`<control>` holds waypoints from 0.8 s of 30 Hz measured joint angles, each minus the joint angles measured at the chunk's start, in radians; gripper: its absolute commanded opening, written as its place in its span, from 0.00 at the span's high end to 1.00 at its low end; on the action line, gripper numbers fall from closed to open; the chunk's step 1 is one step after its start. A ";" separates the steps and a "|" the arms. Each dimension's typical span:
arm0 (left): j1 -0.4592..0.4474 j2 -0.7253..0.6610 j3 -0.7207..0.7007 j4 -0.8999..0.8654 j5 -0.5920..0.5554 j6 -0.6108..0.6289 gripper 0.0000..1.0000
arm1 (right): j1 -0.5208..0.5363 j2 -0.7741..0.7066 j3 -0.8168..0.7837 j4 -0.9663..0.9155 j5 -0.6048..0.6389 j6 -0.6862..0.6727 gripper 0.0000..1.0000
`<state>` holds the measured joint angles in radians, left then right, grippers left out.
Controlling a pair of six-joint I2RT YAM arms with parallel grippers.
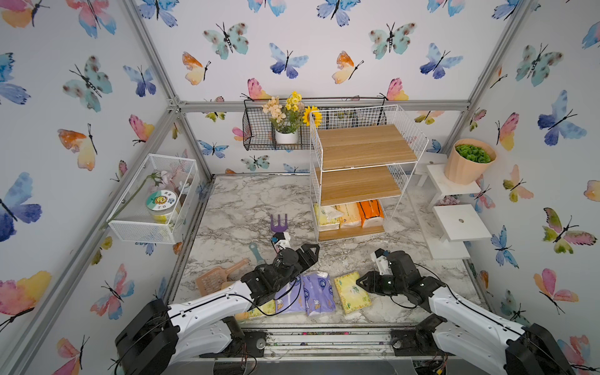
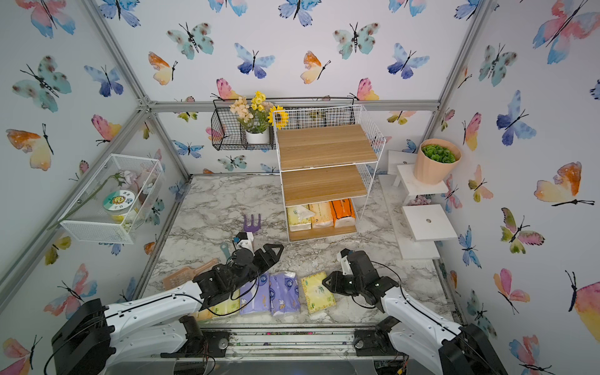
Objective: Remove the tissue boxes from the shelf
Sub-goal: Place the box of tissues at the center of the board.
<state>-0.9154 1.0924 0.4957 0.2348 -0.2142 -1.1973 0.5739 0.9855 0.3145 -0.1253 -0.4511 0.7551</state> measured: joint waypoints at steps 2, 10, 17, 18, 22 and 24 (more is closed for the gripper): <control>0.000 -0.011 0.000 0.000 0.000 0.000 0.19 | 0.028 0.030 0.000 0.034 -0.003 0.017 0.66; 0.006 -0.044 -0.002 -0.010 -0.002 0.000 0.19 | 0.063 0.025 0.000 0.011 0.033 0.051 0.44; 0.011 -0.077 -0.005 -0.010 -0.014 0.000 0.19 | 0.080 -0.064 -0.029 -0.058 0.025 0.048 0.60; 0.013 -0.077 -0.005 -0.010 -0.017 0.000 0.19 | 0.092 -0.063 -0.039 -0.052 0.021 0.058 0.61; 0.013 -0.075 -0.006 -0.010 -0.018 -0.001 0.19 | 0.165 -0.025 -0.051 0.017 0.012 0.103 0.66; 0.013 -0.074 -0.006 -0.010 -0.018 -0.002 0.19 | 0.195 0.018 -0.050 0.068 0.012 0.127 0.67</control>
<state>-0.9024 1.0183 0.4896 0.2253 -0.2317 -1.1995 0.7692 1.0031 0.2649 -0.0570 -0.4393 0.8818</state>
